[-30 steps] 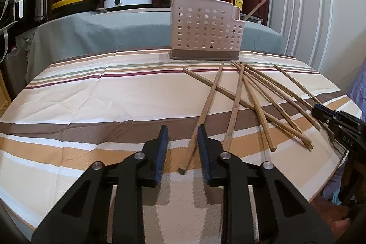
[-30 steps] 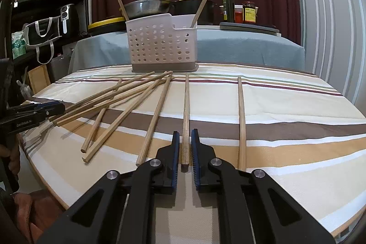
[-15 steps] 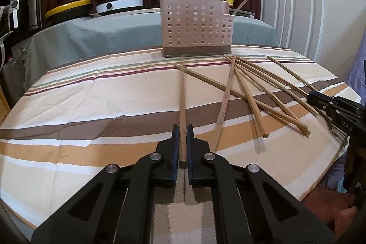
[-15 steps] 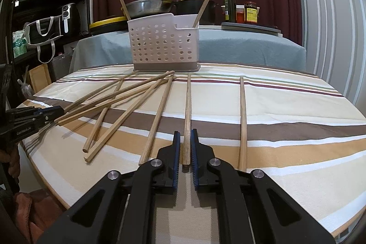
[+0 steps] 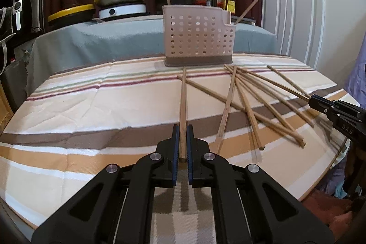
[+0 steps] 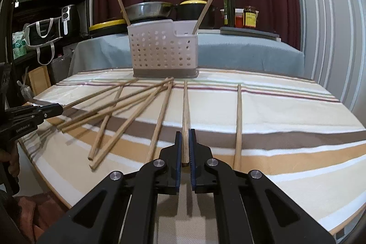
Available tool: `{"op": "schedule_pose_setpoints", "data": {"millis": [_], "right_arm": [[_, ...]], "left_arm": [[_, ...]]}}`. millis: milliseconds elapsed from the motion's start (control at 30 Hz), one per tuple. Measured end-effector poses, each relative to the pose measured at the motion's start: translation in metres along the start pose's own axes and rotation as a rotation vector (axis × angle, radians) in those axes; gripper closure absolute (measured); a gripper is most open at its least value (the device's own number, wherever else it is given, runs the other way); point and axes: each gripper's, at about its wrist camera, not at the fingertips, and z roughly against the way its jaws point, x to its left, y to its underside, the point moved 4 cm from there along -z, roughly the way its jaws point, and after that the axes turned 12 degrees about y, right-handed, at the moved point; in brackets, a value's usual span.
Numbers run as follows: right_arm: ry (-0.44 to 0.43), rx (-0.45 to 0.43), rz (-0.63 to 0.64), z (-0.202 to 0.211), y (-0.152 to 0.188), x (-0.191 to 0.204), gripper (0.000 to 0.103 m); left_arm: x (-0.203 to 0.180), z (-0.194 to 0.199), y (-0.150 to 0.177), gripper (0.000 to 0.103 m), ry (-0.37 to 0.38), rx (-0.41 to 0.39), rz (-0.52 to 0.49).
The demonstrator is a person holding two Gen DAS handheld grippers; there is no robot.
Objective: Organize utensils
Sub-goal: 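Carry the left tool's chopstick into the holder while the right tool carries its chopstick there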
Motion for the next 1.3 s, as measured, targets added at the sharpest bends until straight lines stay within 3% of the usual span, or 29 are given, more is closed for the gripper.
{"op": "schedule_pose_setpoints", "data": {"millis": [433, 633, 833, 1033, 1300], "right_arm": [[0.033, -0.142, -0.02, 0.041, -0.068, -0.006, 0.096], [0.039, -0.162, -0.018, 0.049, -0.101, -0.01, 0.096], [0.034, -0.13, -0.016, 0.035, -0.131, -0.013, 0.096], [0.039, -0.149, -0.002, 0.015, -0.155, -0.007, 0.096], [0.035, -0.179, -0.013, -0.007, -0.174, -0.004, 0.096]], "left_arm": [[-0.003, 0.052, -0.066, 0.096, -0.029, -0.165, -0.006], [0.001, 0.074, -0.103, 0.096, -0.042, -0.212, 0.014], [0.014, 0.067, -0.133, 0.096, -0.024, -0.181, 0.063], [0.018, 0.049, -0.155, 0.096, -0.059, -0.19, 0.041], [0.024, 0.027, -0.181, 0.096, -0.049, -0.204, 0.042]]}}
